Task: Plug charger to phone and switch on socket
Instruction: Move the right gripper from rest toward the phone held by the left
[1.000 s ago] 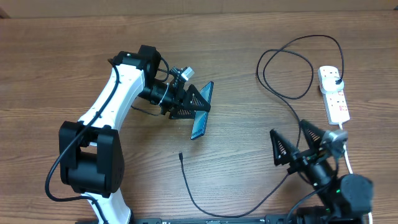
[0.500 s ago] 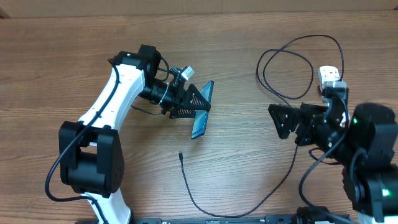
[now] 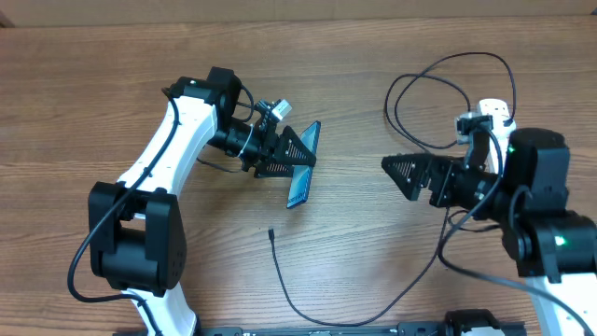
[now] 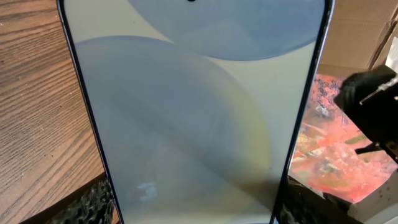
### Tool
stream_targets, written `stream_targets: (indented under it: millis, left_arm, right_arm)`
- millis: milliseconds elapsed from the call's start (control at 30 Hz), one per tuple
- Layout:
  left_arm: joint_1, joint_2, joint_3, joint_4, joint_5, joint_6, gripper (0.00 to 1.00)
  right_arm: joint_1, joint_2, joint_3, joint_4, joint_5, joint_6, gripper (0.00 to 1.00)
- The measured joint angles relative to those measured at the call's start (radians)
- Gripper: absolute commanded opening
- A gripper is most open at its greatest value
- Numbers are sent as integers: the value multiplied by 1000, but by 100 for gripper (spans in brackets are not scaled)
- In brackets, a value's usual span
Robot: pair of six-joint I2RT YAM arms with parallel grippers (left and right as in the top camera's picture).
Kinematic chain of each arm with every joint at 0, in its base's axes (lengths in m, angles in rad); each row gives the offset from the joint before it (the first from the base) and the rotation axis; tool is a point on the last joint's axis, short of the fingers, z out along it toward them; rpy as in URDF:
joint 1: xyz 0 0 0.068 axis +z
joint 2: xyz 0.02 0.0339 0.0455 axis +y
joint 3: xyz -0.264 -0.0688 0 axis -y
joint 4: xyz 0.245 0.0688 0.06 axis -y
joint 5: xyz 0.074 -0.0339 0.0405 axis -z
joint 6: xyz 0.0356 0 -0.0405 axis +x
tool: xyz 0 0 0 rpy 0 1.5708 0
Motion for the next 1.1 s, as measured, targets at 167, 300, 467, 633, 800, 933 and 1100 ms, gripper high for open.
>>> stream_targets:
  millis: [167, 300, 467, 633, 800, 933, 1100]
  left_arm:
    - [0, 0, 0, 0, 0, 0, 61]
    - [0, 0, 0, 0, 0, 0, 61]
    - [0, 0, 0, 0, 0, 0, 61]
    - [0, 0, 0, -11, 0, 0, 61]
    - [0, 0, 0, -15, 0, 0, 61]
    - [0, 0, 0, -15, 0, 0, 61]
    - [0, 0, 0, -15, 0, 0, 61]
  right_arm:
    - [0, 70, 0, -15, -19, 38, 100]
    - [0, 126, 0, -18, -43, 50, 100]
    - [0, 191, 0, -47, -56, 55, 100]
    - [0, 238, 0, -66, -66, 58, 100]
    - [6, 241, 0, -66, -69, 58, 100]
    - [30, 241, 0, -66, -71, 57, 100]
    - [41, 241, 0, -58, -73, 58, 100]
